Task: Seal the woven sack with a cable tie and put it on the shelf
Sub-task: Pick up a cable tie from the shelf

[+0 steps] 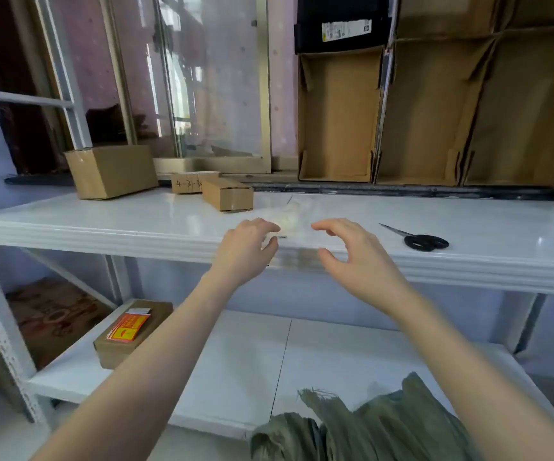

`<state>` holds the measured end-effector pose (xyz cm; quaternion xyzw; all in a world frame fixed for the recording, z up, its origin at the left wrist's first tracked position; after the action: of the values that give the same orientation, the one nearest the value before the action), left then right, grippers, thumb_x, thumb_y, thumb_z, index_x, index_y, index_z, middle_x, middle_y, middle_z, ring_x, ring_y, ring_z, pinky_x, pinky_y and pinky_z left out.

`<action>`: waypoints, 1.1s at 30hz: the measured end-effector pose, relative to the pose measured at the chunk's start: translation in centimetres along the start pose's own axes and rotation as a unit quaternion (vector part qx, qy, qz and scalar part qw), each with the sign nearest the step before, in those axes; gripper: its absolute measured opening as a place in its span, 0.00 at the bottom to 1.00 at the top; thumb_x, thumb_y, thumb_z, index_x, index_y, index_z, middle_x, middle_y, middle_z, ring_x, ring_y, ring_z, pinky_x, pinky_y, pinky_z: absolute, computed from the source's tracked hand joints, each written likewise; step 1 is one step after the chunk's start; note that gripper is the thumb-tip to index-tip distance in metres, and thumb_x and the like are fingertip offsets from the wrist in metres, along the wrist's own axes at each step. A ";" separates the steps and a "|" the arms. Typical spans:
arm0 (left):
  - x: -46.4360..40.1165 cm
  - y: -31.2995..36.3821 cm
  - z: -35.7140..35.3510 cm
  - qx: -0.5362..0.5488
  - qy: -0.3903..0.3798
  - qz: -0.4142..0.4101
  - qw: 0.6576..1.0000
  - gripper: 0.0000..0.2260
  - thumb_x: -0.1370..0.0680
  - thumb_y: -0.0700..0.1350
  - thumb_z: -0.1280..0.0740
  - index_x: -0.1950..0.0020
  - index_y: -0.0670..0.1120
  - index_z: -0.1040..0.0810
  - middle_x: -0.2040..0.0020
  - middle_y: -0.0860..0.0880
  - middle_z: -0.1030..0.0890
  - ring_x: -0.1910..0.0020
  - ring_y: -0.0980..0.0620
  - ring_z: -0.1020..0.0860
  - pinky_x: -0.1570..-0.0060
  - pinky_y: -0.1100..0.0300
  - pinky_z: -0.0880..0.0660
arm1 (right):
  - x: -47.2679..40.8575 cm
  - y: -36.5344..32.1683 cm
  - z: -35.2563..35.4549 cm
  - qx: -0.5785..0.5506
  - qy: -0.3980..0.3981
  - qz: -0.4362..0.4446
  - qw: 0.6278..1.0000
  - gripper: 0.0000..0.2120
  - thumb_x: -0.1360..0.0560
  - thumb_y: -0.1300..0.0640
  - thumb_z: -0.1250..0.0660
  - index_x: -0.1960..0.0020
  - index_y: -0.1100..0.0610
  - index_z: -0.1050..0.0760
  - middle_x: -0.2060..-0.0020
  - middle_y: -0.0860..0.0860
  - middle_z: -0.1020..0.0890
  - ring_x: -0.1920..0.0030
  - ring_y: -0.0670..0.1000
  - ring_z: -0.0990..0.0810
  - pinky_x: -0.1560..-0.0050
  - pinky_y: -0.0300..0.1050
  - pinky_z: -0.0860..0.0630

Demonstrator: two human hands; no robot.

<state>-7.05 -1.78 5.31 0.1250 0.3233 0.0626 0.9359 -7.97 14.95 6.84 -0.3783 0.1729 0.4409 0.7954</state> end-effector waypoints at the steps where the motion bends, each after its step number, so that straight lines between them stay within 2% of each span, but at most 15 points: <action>1: -0.4 0.1 -0.4 -0.023 -0.010 -0.004 1.000 0.14 0.20 0.45 0.42 0.36 0.47 0.25 0.36 0.49 0.23 0.37 0.46 0.28 0.42 0.50 0.31 | -0.3 0.0 -0.2 0.010 -0.002 -0.001 1.000 0.16 0.25 0.59 0.39 0.37 0.52 0.29 0.40 0.46 0.25 0.39 0.45 0.30 0.44 0.33 0.38; 4: -1.4 0.3 -1.2 -0.060 -0.030 0.003 0.998 0.16 0.19 0.46 0.46 0.33 0.49 0.27 0.35 0.49 0.24 0.37 0.45 0.29 0.44 0.49 0.34 | -1.0 0.2 -1.1 0.042 -0.024 -0.001 0.999 0.16 0.25 0.59 0.40 0.37 0.53 0.29 0.40 0.47 0.25 0.38 0.47 0.30 0.43 0.37 0.36; 7: -2.4 0.2 -1.9 -0.076 -0.030 0.011 0.997 0.16 0.18 0.46 0.48 0.34 0.49 0.26 0.40 0.47 0.23 0.41 0.43 0.28 0.46 0.50 0.34 | -1.8 0.9 -1.4 0.053 -0.031 -0.006 0.998 0.16 0.25 0.60 0.40 0.38 0.53 0.29 0.40 0.47 0.24 0.38 0.48 0.30 0.44 0.36 0.37; 9: -3.0 0.0 -1.7 -0.082 -0.016 0.027 0.996 0.15 0.19 0.45 0.48 0.41 0.48 0.23 0.46 0.46 0.22 0.44 0.42 0.27 0.50 0.51 0.35 | -2.3 1.2 -1.4 0.060 -0.027 -0.004 0.998 0.15 0.25 0.60 0.40 0.39 0.54 0.28 0.40 0.47 0.24 0.38 0.48 0.30 0.45 0.37 0.37; 10: -3.3 0.0 -1.5 -0.087 -0.006 0.035 0.996 0.14 0.19 0.45 0.47 0.47 0.46 0.22 0.52 0.46 0.22 0.46 0.42 0.26 0.53 0.52 0.36 | -2.4 1.4 -1.5 0.061 -0.028 -0.008 0.998 0.15 0.25 0.60 0.40 0.39 0.54 0.28 0.41 0.47 0.24 0.38 0.48 0.29 0.45 0.37 0.37; 12: -3.9 0.2 -1.3 -0.099 0.017 0.035 0.994 0.13 0.20 0.45 0.46 0.59 0.46 0.25 0.60 0.48 0.24 0.52 0.41 0.24 0.56 0.54 0.38 | -2.7 1.7 -1.7 0.060 -0.031 -0.011 0.998 0.14 0.25 0.60 0.40 0.40 0.54 0.27 0.41 0.48 0.24 0.39 0.48 0.29 0.45 0.38 0.36; 13: -4.3 0.3 -1.3 -0.107 0.024 0.033 0.993 0.14 0.20 0.47 0.44 0.61 0.46 0.24 0.61 0.48 0.22 0.54 0.42 0.24 0.57 0.54 0.39 | -2.7 1.8 -1.7 0.060 -0.031 -0.013 0.998 0.14 0.25 0.60 0.40 0.40 0.54 0.27 0.42 0.48 0.24 0.39 0.49 0.29 0.45 0.39 0.36; 15: -5.0 0.5 -1.1 -0.128 0.035 0.033 0.991 0.15 0.20 0.52 0.41 0.55 0.48 0.18 0.58 0.47 0.17 0.54 0.42 0.22 0.57 0.55 0.40 | -2.9 1.8 -1.7 0.060 -0.029 -0.014 0.998 0.13 0.25 0.60 0.40 0.41 0.54 0.26 0.43 0.48 0.24 0.40 0.49 0.29 0.46 0.40 0.35; 17: -5.5 0.8 -1.0 -0.152 0.046 0.033 0.987 0.13 0.21 0.53 0.38 0.52 0.48 0.17 0.56 0.46 0.16 0.54 0.42 0.21 0.57 0.56 0.41 | -3.1 1.9 -1.8 0.061 -0.029 -0.014 0.998 0.13 0.25 0.60 0.40 0.42 0.54 0.26 0.43 0.49 0.23 0.41 0.49 0.28 0.47 0.40 0.35; 19: -5.8 1.2 -1.1 -0.171 0.049 0.031 0.984 0.12 0.22 0.50 0.38 0.57 0.46 0.18 0.59 0.46 0.18 0.60 0.42 0.23 0.60 0.57 0.41 | -3.1 1.9 -1.8 0.060 -0.030 -0.015 0.998 0.12 0.25 0.59 0.40 0.43 0.54 0.25 0.44 0.49 0.23 0.41 0.49 0.28 0.47 0.41 0.35; 22: -5.4 1.2 -0.9 -0.165 0.059 0.044 0.983 0.13 0.24 0.44 0.40 0.69 0.44 0.28 0.69 0.48 0.28 0.65 0.42 0.29 0.69 0.58 0.44 | -3.0 2.1 -1.8 0.058 -0.032 -0.018 0.998 0.12 0.25 0.59 0.40 0.44 0.53 0.25 0.45 0.49 0.24 0.42 0.49 0.28 0.47 0.41 0.35; 23: -5.3 1.2 -0.7 -0.154 0.068 0.040 0.985 0.13 0.24 0.44 0.40 0.68 0.43 0.27 0.68 0.48 0.28 0.65 0.41 0.28 0.70 0.58 0.43 | -3.0 2.1 -1.8 0.057 -0.030 -0.017 0.998 0.12 0.25 0.59 0.40 0.44 0.53 0.25 0.45 0.49 0.24 0.42 0.49 0.28 0.47 0.41 0.35; 26: -4.9 1.4 -0.1 -0.126 0.093 0.014 0.988 0.12 0.22 0.46 0.39 0.57 0.44 0.18 0.57 0.47 0.19 0.59 0.41 0.22 0.65 0.58 0.38 | -2.8 2.2 -1.6 0.049 -0.031 -0.023 0.998 0.11 0.25 0.59 0.40 0.45 0.53 0.25 0.47 0.49 0.24 0.43 0.49 0.28 0.47 0.42 0.34; 30: -4.3 2.0 0.4 -0.136 0.094 -0.005 0.986 0.13 0.21 0.45 0.42 0.53 0.46 0.18 0.56 0.46 0.17 0.57 0.41 0.21 0.64 0.57 0.39 | -2.5 2.2 -1.1 0.043 -0.030 -0.032 0.998 0.11 0.25 0.59 0.40 0.45 0.54 0.24 0.51 0.46 0.27 0.43 0.48 0.28 0.48 0.39 0.36; 33: -3.7 2.1 1.0 -0.097 0.104 -0.001 0.990 0.11 0.22 0.43 0.41 0.48 0.47 0.19 0.51 0.48 0.16 0.54 0.42 0.21 0.64 0.56 0.34 | -2.1 2.1 -0.9 0.040 -0.031 -0.038 0.998 0.11 0.25 0.59 0.40 0.45 0.54 0.24 0.51 0.47 0.27 0.43 0.48 0.28 0.48 0.39 0.36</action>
<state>-9.42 -0.68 8.89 0.0260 0.4114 0.1058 0.9049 -10.85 13.77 6.64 -0.3384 0.1514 0.4148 0.8310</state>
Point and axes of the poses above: each hand's wrist, its own x-axis away from the middle knuckle, its own z-axis out of the back of the hand, y = z × x, the point moved 9 cm from there along -x, towards the middle knuckle
